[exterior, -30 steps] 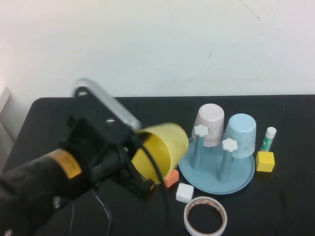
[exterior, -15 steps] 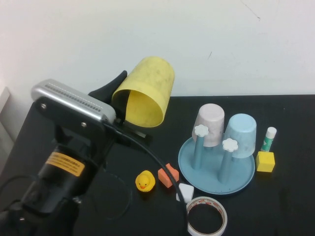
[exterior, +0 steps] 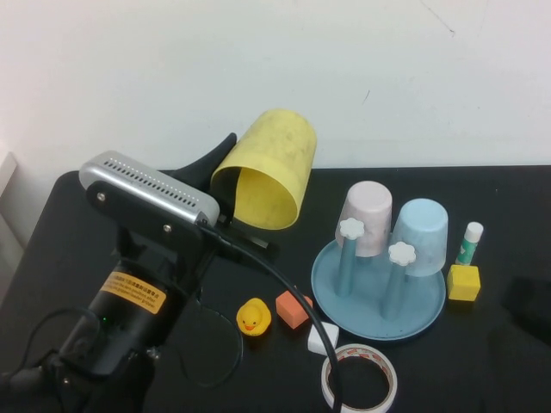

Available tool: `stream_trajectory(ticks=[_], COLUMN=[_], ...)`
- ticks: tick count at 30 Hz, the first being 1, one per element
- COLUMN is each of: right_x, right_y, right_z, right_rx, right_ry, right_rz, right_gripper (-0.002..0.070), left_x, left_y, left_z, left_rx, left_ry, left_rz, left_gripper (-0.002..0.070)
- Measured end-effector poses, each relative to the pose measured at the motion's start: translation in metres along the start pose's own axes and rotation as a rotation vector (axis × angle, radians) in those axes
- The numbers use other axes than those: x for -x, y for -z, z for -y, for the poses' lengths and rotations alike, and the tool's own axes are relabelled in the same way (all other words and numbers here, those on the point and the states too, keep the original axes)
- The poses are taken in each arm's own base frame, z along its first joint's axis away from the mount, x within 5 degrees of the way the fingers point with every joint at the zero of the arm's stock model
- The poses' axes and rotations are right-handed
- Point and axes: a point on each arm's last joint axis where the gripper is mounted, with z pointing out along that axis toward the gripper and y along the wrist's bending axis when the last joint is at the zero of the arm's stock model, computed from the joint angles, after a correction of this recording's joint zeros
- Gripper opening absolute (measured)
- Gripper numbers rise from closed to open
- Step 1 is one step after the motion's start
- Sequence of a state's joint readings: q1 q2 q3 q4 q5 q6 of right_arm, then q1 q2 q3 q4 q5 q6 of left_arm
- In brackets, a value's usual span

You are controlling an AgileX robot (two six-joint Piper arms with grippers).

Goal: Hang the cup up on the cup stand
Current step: Adjust the cup with two arms

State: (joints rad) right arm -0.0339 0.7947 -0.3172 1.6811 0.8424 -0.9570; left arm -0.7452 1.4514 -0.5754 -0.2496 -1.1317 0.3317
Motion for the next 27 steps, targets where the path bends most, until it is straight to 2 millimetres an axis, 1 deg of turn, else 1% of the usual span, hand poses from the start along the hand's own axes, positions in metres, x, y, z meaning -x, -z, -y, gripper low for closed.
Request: stream_trajectory(ticks=[2,4,8,12,17,22,27], right_x=[0.012,0.022,0.047,0.065,0.078,0.084,0.085], right_y=[-0.012,-0.023,-0.046,-0.073,-0.115,-0.152,-0.182], right_z=[0.001,0.003,0.007,0.004,-0.003,-0.005,0.003], right_rx=[0.031,0.05,0.073,0.095,0.099,0.107,0.102], right_ry=[-0.094,-0.168,-0.267,-0.318,-0.322,-0.325,-0.35], right_rz=[-0.064,-0.109,-0.167,-0.23,-0.289,-0.339,-0.379], right_gripper=[0.0665,0.0676,0.0684,0.0685,0.0686,0.0686,0.0686], left_x=[0.0,0.0,0.001,-0.002,-0.008,-0.011,-0.011], left_y=[0.0,0.0,0.0,-0.001,-0.002,-0.002,-0.002], left_z=[0.001,0.001,0.001,0.002,0.004,0.006,0.006], left_rx=[-0.006,-0.012,-0.014,-0.019,-0.026,-0.039,-0.039], left_ry=[-0.003,-0.007,-0.008,-0.012,-0.017,-0.025,-0.025], left_rz=[0.002,0.005,0.006,-0.001,-0.02,-0.025,-0.025], left_gripper=[0.0015,0.0015,0.0015,0.0015,0.0015,0.0015,0.0015])
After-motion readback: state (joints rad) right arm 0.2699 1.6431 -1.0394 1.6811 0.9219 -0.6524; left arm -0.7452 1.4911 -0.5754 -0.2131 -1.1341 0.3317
